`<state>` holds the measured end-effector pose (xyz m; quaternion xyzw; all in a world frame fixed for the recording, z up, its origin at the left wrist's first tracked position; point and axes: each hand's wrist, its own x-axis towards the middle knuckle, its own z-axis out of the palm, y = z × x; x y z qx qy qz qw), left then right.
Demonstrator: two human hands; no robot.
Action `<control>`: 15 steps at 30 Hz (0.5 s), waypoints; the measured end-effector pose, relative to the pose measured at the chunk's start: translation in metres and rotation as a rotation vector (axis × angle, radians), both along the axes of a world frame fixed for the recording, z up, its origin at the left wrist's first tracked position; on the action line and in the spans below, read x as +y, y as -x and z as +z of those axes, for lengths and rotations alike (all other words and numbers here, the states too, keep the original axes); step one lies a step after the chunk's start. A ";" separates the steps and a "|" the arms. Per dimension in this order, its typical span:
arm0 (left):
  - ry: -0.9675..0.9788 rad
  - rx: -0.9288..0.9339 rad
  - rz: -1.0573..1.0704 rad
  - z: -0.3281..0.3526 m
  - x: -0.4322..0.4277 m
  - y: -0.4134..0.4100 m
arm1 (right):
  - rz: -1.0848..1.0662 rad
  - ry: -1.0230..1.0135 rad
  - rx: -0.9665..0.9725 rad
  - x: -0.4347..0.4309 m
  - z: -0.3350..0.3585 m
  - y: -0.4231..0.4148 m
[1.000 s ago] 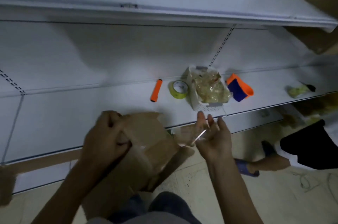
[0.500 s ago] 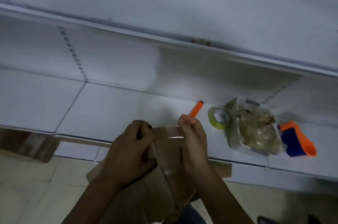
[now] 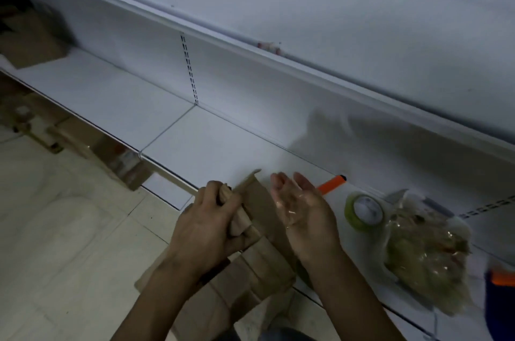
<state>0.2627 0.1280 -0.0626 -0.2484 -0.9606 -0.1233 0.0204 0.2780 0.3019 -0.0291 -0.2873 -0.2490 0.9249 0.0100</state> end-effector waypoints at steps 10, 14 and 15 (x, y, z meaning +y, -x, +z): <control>-0.008 0.083 0.135 0.012 0.048 -0.058 | 0.307 0.231 0.161 0.008 0.031 -0.016; -0.025 0.117 0.162 0.020 0.049 -0.076 | 0.272 -0.003 0.168 0.016 0.033 -0.012; -0.039 0.129 0.167 0.023 0.049 -0.078 | 0.271 -0.015 0.158 0.017 0.031 -0.013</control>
